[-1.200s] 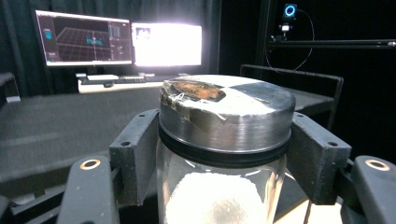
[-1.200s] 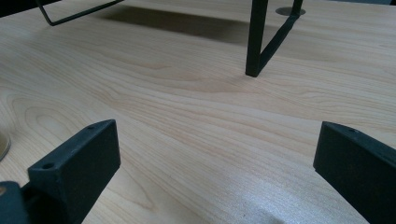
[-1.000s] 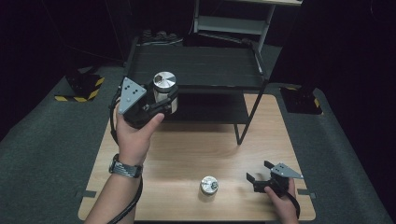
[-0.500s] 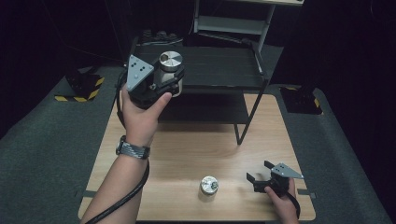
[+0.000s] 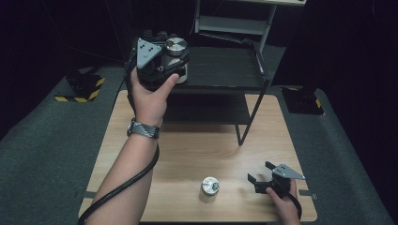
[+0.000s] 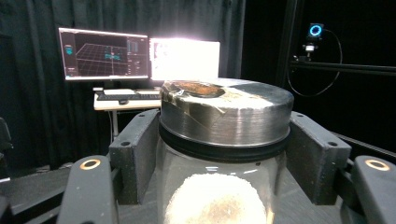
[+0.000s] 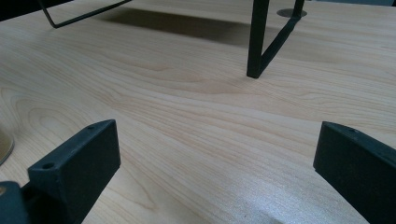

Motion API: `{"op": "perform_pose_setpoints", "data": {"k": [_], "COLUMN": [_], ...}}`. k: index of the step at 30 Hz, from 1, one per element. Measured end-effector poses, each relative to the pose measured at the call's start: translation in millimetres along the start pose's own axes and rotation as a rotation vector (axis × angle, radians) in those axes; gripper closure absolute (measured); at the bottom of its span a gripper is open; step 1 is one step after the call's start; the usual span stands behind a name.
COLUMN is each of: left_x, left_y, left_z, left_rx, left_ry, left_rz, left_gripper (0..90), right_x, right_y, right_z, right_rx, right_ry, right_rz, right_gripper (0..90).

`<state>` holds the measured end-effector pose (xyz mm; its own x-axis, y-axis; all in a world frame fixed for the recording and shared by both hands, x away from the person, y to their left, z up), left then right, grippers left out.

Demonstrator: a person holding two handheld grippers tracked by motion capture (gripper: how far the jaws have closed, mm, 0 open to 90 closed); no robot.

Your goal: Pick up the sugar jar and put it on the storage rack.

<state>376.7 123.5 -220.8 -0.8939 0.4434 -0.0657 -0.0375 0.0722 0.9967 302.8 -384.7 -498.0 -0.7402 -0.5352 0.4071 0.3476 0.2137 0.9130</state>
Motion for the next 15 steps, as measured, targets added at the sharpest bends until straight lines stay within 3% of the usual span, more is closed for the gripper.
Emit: {"op": "perform_pose_setpoints", "data": {"k": [15], "left_x": [-21.2], "left_y": [-6.6], "left_z": [4.4], "left_rx": [0.0], "left_ry": [0.035], "left_rz": [0.022], "left_gripper": [32.3], "right_x": [0.3], "right_y": [-0.3], "right_z": [-1.4], "right_rx": [-0.008], "right_ry": [0.007], "right_rz": [-0.002], "right_gripper": [0.2]}}
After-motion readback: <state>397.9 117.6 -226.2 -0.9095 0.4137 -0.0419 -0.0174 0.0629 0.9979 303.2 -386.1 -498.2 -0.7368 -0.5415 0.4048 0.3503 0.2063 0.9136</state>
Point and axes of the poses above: each handheld gripper's, and its own axes: x roughly backward along the jaws, y roughly out of its top, z roughly to its left, the point moved 6 cm from there along -x, roughly forward along the jaws, and after that the axes turned 2 degrees about -y, right-handed, at the moved point
